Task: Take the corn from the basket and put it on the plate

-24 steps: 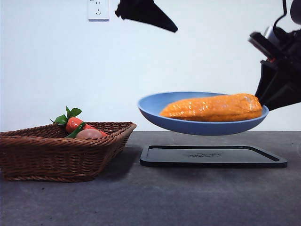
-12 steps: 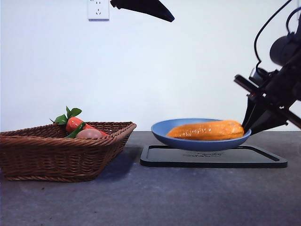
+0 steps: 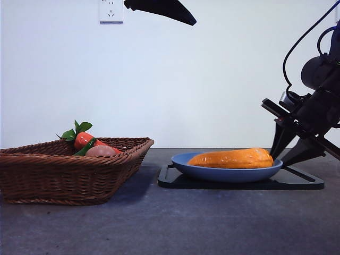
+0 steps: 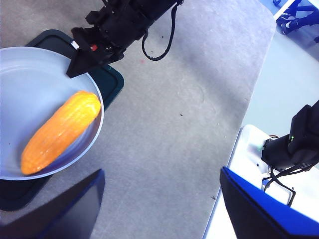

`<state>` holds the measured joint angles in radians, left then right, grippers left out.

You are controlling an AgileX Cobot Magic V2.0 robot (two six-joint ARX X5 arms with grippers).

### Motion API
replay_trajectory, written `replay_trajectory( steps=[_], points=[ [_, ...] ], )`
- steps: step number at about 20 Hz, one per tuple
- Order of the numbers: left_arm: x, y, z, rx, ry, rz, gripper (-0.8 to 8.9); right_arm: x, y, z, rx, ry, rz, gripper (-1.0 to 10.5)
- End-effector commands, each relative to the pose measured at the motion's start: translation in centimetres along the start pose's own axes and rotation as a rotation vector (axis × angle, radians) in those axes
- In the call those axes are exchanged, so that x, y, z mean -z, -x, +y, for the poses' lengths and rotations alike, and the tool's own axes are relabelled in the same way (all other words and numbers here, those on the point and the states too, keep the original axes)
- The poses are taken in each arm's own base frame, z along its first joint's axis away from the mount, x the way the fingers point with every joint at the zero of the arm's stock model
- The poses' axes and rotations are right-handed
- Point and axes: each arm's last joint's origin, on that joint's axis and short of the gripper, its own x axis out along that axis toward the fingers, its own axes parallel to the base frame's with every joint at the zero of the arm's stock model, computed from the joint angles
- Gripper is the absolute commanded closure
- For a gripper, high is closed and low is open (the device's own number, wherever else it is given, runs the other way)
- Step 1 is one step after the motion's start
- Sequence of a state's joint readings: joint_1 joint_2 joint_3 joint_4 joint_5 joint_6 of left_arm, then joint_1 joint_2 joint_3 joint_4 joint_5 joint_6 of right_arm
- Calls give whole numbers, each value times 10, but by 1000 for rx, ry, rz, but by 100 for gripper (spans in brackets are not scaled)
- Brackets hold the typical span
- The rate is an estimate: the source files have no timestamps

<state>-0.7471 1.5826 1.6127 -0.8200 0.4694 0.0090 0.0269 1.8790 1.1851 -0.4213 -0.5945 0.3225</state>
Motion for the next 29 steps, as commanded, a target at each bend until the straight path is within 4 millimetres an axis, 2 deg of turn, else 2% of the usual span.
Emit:
replay_trajectory(
  steps=[1, 3, 5, 10, 13, 17, 19, 22, 23, 29],
  points=[
    [-6, 4, -4, 5, -22, -23, 436, -5, -2, 1, -10, 0, -3, 756],
    [-6, 4, -4, 5, -22, -23, 436, -5, 1, 2, -9, 0, -1, 749],
    [-6, 4, -4, 5, -25, -24, 436, -5, 13, 3, -6, 5, -19, 744],
    [-6, 4, -4, 4, -31, -24, 436, 2, 67, 24, 15, 86, -83, 744],
    [-6, 4, -4, 4, -32, -23, 436, 24, 103, 46, 26, 167, -66, 744],
    [-6, 5, -2, 0, -29, -24, 452, 72, 143, 80, 20, 354, 43, 751],
    [-6, 5, 0, -4, -25, -25, 527, 91, 159, 93, 8, 429, 49, 804],
    [-5, 6, 1, -7, -19, -20, 730, 109, 181, 107, -9, 514, -14, 947],
    [-5, 6, 1, -8, -18, -20, 793, 114, 187, 109, -13, 535, -33, 944],
    [-5, 6, 2, -10, -19, -25, 806, 126, 201, 115, -20, 570, -80, 944]
  ],
)
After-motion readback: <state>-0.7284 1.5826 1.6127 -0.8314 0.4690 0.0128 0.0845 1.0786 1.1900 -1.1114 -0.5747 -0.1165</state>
